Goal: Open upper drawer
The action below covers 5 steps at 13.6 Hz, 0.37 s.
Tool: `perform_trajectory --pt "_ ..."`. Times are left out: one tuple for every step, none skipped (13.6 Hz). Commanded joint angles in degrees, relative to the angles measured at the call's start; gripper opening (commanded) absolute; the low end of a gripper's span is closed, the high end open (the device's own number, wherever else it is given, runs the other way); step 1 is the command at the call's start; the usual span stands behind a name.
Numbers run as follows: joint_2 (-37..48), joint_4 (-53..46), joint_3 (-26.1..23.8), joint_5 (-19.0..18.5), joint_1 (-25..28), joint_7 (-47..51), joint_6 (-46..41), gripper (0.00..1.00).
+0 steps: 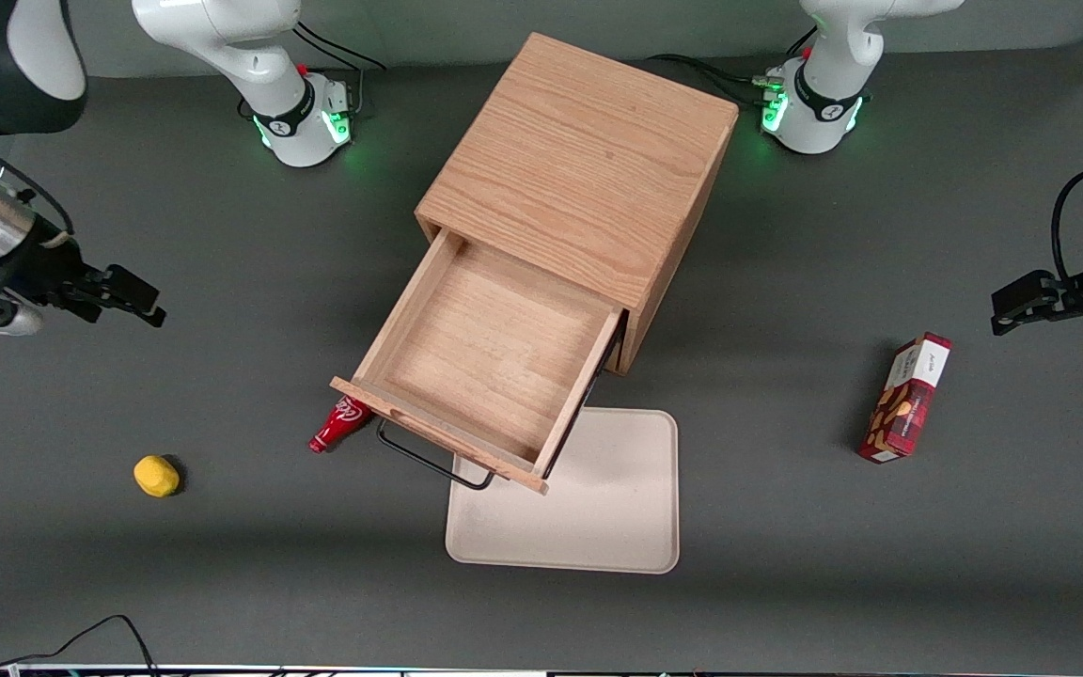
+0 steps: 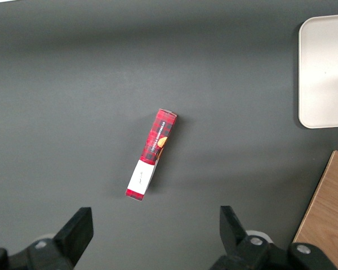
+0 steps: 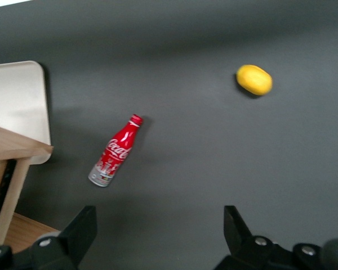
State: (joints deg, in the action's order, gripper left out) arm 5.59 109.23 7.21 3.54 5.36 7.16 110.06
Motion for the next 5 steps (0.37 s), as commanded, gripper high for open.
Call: perform_trajectory --pt "-0.7 -4.1 0.9 -1.0 0.4 2.5 -3.7 1.0" --pt "-1.4 -6.1 1.0 -1.0 0.5 2.5 -5.5 1.0" --pt "-2.2 -7.8 1.0 -1.2 0.7 2.0 -7.4 1.0" --pt "-2.7 -8.8 1.0 -1.8 0.8 1.9 -8.8 1.0" --pt "-2.7 -9.1 1.0 -2.2 0.8 1.8 -9.2 1.0"
